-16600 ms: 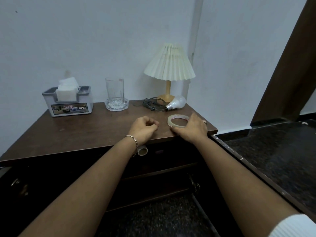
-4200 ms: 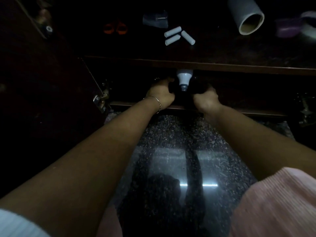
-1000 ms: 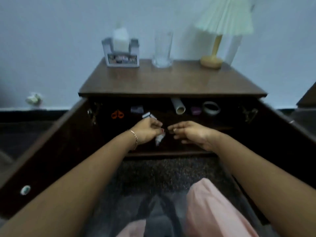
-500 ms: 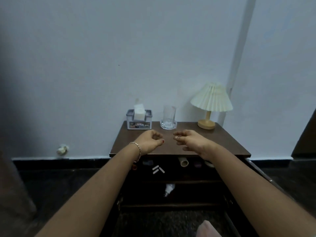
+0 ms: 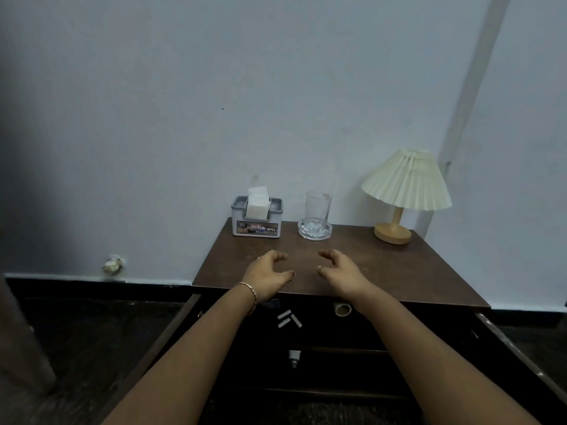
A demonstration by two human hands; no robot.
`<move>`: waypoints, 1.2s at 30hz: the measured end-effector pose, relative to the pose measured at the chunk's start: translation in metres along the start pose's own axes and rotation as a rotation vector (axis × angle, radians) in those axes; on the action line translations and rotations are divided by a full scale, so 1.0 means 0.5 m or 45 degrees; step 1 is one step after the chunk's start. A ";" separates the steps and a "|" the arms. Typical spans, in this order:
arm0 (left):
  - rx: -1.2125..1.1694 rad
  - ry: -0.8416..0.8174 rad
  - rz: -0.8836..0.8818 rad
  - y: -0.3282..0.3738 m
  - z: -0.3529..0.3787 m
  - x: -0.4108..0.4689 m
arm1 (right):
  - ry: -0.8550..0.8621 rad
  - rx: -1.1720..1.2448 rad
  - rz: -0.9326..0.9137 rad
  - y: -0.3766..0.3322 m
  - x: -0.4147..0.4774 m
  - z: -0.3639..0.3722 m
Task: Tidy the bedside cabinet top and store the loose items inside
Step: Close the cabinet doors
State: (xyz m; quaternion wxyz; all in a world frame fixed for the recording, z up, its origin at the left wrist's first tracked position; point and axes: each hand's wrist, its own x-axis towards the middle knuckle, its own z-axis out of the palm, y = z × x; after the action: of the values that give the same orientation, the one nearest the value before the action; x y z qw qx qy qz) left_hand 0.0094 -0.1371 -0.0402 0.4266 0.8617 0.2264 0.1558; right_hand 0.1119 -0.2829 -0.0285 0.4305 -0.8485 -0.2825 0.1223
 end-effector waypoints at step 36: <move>0.871 -0.183 0.516 0.060 0.249 -0.079 | 0.640 -0.878 0.669 0.363 -0.334 -0.288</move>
State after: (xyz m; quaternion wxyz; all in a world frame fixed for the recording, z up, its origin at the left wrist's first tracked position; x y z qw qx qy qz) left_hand 0.0409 -0.2567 -0.0922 0.0907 0.9898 0.0605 0.0917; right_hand 0.1094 -0.5613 -0.0934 0.1343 -0.9871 0.0292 -0.0822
